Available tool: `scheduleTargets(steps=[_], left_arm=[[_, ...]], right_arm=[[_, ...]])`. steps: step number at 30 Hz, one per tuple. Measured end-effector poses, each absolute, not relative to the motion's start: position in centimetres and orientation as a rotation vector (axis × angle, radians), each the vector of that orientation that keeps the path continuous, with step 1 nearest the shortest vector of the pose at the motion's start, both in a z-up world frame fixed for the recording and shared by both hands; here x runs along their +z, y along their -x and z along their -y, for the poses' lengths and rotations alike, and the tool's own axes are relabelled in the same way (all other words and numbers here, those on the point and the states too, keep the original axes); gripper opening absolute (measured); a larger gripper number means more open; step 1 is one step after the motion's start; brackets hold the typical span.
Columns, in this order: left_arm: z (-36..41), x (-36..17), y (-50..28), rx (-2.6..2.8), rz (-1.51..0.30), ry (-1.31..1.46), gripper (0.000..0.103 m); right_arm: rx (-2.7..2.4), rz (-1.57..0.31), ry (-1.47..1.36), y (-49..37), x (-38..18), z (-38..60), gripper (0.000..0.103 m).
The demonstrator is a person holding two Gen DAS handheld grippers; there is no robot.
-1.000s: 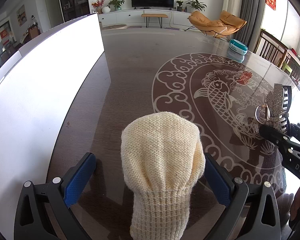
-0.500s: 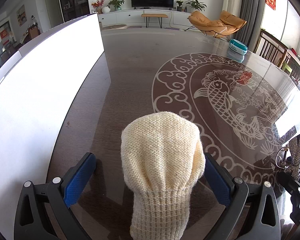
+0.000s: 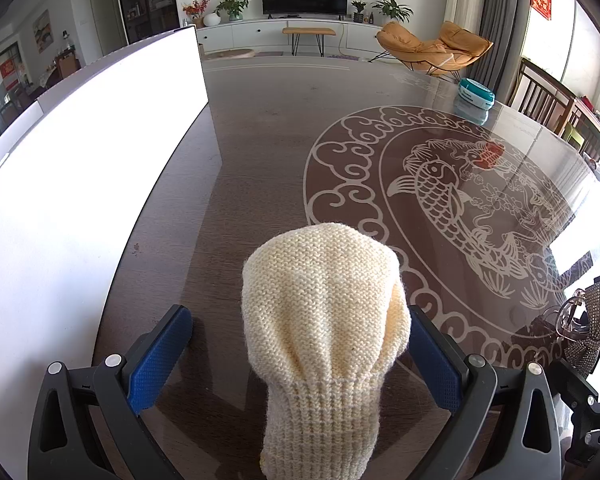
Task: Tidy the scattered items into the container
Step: 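Carry the glove in the left gripper and clip in the right toward the container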
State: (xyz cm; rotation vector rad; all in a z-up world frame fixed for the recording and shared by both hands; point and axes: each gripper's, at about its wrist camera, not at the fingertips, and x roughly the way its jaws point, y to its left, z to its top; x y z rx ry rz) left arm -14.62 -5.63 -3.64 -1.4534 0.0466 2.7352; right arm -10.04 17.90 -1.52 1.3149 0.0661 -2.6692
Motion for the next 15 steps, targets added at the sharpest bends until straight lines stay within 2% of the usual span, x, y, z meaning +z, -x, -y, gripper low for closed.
scheduleTargets(steps=[7, 11, 15], left_arm=[[5.7, -3.6, 14.5, 2.736, -0.045, 1.454, 0.103], [5.6, -3.4, 14.3, 2.716, -0.057, 1.451, 0.103], [4.5, -3.3, 13.8, 2.647, -0.118, 1.416, 0.103]], right_arm=[[-2.666, -0.064, -1.321, 9.9, -1.6, -17.8, 0.090], [-2.617, 0.088, -1.280, 9.2, -1.3, -19.7, 0.090], [-2.591, 0.118, -1.295, 8.4, -1.0, -22.0, 0.090]])
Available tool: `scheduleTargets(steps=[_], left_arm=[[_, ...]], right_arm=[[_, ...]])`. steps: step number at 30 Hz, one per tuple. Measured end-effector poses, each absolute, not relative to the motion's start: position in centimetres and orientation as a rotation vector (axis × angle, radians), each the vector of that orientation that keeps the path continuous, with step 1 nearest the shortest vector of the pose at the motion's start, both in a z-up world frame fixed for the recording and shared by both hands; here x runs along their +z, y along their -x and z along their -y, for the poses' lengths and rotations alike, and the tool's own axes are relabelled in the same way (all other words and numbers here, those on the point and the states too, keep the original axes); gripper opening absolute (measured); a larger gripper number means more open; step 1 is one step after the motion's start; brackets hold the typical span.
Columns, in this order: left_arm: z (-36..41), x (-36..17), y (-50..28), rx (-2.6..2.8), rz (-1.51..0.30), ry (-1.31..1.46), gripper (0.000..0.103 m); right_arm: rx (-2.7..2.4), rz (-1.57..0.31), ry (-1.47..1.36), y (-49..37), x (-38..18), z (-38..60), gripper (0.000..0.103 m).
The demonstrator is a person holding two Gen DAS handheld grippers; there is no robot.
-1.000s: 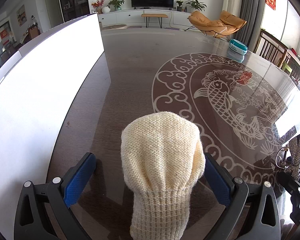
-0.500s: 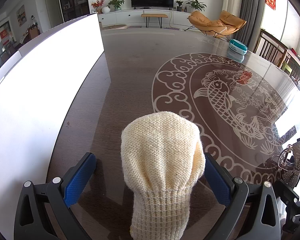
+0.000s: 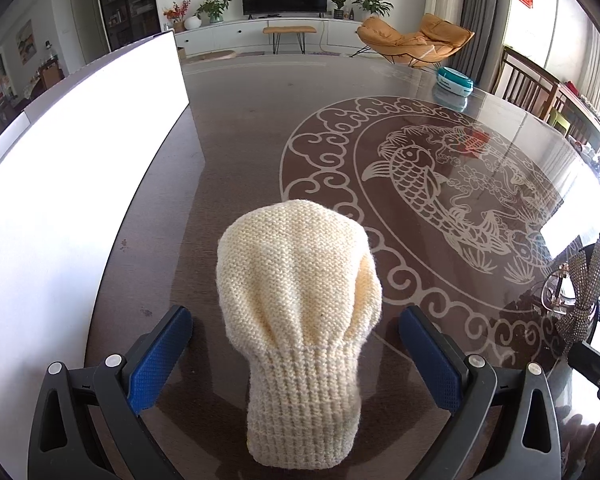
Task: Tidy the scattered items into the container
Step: 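Carry the glove in the left gripper and clip in the right toward the container, then lower both held items into the white container and open both grippers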
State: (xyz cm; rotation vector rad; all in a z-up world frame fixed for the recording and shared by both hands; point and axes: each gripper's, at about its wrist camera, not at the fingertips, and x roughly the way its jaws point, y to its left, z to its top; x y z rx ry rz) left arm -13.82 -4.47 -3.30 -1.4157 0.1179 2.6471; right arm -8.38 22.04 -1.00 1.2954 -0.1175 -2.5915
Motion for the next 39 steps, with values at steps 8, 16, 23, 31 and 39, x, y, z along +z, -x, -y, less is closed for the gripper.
scheduleTargets(steps=[8, 16, 23, 31, 39], left_arm=[[3.4, -3.1, 14.6, 2.563, -0.170, 1.451, 0.103], [5.7, -0.4, 12.5, 2.607, -0.108, 1.347, 0.046], [5.7, 3.3, 8.6, 2.565, -0.010, 1.262, 0.046], [15.6, 12.0, 5.9, 2.709, 0.087, 1.142, 0.046], [30.3, 12.3, 5.3, 2.906, 0.208, 1.335, 0.046]], right_arm=[[-2.522, -0.099, -1.322, 10.7, 0.5, -19.4, 0.092], [-2.517, -0.069, -1.324, 10.7, 1.7, -19.9, 0.056], [-2.475, -0.048, -1.325, 9.6, 3.7, -19.0, 0.056], [-2.377, -0.091, -1.113, 9.6, 11.3, -9.9, 0.056], [-2.157, -0.132, -0.933, 9.8, 16.1, 6.6, 0.056]])
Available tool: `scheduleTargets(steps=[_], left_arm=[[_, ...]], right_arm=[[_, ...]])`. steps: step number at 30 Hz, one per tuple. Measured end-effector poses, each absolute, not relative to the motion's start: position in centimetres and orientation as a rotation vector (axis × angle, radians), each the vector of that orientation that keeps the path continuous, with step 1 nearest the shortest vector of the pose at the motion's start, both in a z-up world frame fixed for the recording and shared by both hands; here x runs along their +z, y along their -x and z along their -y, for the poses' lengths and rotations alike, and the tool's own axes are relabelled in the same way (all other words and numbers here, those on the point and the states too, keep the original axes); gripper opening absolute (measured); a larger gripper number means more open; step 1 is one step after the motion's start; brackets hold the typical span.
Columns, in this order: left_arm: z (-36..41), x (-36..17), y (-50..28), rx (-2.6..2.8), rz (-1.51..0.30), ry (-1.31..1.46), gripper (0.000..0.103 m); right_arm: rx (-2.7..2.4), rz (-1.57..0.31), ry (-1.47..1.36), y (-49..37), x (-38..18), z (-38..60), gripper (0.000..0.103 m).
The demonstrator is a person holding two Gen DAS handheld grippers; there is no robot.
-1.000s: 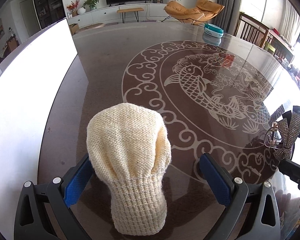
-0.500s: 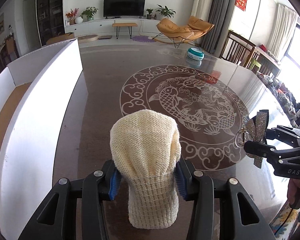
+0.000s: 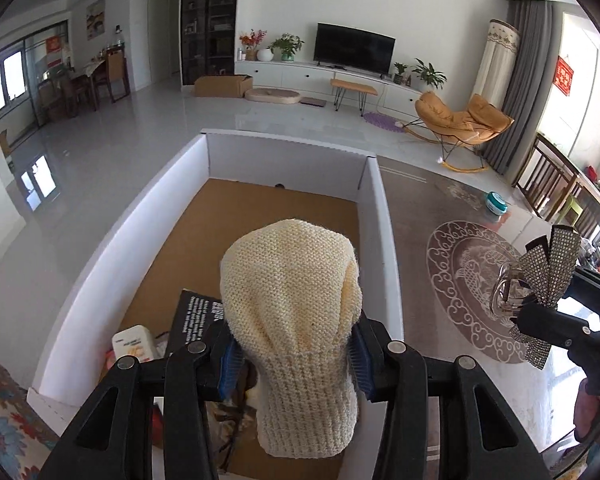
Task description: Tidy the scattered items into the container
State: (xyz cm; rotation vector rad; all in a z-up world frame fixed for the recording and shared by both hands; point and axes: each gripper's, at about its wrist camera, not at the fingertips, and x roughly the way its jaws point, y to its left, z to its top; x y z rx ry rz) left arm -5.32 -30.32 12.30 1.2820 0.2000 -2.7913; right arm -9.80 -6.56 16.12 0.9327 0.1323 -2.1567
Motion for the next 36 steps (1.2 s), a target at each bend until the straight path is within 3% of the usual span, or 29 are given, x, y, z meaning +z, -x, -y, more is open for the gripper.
scheduleTargets(steps=[8, 11, 12, 13, 14, 15, 21, 29, 36], left_arm=[[33.3, 6.3, 5.1, -2.651, -0.315, -1.421, 0.046], [33.6, 5.3, 5.3, -2.607, -0.319, -1.436, 0.054], [33.7, 5.1, 5.3, -2.594, -0.317, -1.433, 0.068], [33.8, 5.1, 5.2, -2.584, -0.318, -1.420, 0.086], [33.9, 5.3, 5.0, -2.573, -0.315, -1.399, 0.093], [33.9, 5.6, 4.7, -2.570, -0.312, -1.372, 0.098], [34.1, 7.9, 3.7, -2.551, -0.275, -1.264, 0.103], [33.2, 9.8, 4.2, -2.487, -0.309, -1.139, 0.103], [34.4, 9.5, 3.0, -2.334, -0.537, -1.105, 0.103]], right_arm=[[-2.087, -0.283, -1.009, 14.0, 12.1, 17.7, 0.056], [-2.046, -0.286, -1.075, 15.2, 10.0, 19.4, 0.058], [-2.042, -0.289, -1.099, 15.7, 9.5, 19.8, 0.071], [-2.047, -0.292, -1.116, 16.2, 9.2, 20.0, 0.097], [-2.055, -0.291, -1.117, 16.4, 9.1, 20.1, 0.103], [-2.068, -0.285, -1.103, 16.6, 9.3, 20.0, 0.103], [-2.180, -0.269, -1.004, 15.8, 12.2, 17.2, 0.103], [-2.224, -0.262, -1.022, 16.2, 11.9, 14.6, 0.103], [-2.206, -0.279, -1.048, 15.6, 10.5, 14.6, 0.103]])
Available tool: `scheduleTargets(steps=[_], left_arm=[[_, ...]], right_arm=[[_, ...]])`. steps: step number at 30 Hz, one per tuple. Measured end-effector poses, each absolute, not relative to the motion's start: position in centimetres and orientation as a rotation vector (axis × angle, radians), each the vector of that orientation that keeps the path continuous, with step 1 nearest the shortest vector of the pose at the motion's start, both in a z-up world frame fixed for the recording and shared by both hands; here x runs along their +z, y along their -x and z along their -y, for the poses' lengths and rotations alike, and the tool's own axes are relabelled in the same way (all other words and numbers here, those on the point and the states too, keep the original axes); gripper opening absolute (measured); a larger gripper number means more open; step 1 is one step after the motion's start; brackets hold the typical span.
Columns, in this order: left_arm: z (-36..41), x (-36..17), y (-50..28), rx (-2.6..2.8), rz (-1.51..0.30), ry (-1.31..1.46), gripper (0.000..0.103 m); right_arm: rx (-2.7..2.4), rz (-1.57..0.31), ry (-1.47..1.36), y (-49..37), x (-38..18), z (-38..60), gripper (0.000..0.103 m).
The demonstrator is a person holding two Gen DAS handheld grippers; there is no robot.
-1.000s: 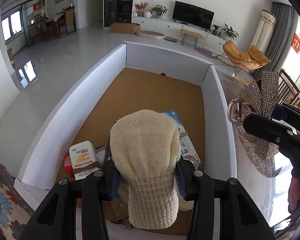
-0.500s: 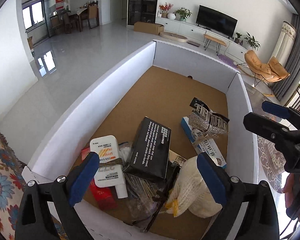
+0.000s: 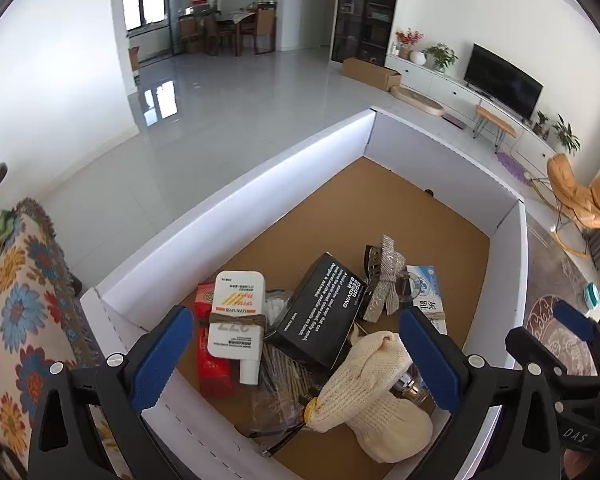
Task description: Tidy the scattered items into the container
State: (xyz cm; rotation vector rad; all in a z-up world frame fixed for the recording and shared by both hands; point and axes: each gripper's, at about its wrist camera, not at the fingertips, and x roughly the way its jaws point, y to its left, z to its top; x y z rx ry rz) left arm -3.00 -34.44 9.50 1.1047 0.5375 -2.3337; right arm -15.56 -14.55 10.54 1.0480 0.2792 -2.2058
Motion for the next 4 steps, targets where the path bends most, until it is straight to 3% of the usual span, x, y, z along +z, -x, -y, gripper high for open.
scheduleTargets(steps=[4], left_arm=[[33.3, 10.1, 2.5, -2.357, -0.454, -1.019, 0.103]], right_arm=[[-2.198, -0.273, -1.057, 15.5, 10.3, 14.6, 0.103]])
